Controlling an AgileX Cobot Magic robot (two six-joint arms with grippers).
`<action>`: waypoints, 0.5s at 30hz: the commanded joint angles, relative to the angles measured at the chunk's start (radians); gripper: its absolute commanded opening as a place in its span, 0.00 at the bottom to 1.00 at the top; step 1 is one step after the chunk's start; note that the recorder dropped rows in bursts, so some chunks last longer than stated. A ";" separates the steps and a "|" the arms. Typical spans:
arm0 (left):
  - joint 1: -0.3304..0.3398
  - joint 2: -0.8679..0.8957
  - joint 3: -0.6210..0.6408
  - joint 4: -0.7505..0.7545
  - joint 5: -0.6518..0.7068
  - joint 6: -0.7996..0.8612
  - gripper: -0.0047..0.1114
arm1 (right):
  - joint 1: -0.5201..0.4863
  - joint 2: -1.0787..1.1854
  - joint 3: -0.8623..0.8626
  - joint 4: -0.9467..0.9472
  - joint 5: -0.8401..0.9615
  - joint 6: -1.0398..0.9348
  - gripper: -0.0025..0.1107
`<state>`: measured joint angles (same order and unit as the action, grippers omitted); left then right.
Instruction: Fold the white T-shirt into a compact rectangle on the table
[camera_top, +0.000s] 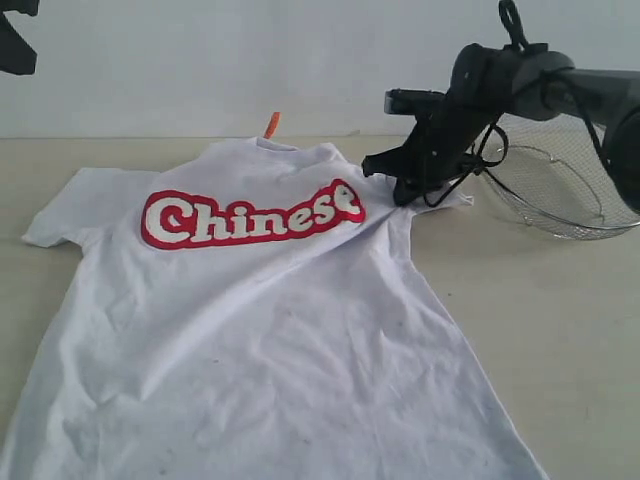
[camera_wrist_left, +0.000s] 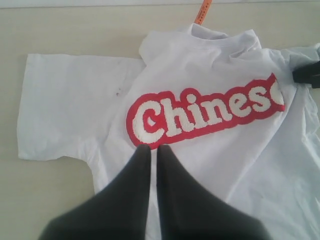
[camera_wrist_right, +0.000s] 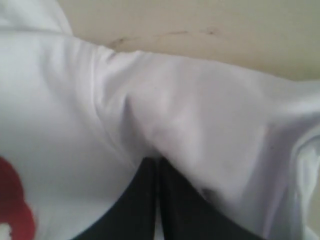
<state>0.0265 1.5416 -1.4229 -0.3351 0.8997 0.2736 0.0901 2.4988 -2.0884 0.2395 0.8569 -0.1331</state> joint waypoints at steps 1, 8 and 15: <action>-0.001 -0.009 0.006 -0.010 0.011 0.023 0.08 | -0.011 -0.024 -0.008 -0.057 -0.015 -0.001 0.02; -0.001 -0.009 0.006 -0.014 0.021 0.023 0.08 | -0.011 -0.095 -0.044 0.216 0.020 -0.141 0.02; -0.001 -0.009 0.006 -0.016 0.021 0.023 0.08 | 0.010 -0.077 -0.124 0.287 -0.088 -0.187 0.02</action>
<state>0.0265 1.5416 -1.4229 -0.3393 0.9198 0.2886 0.0868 2.4047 -2.1701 0.5056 0.8037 -0.2976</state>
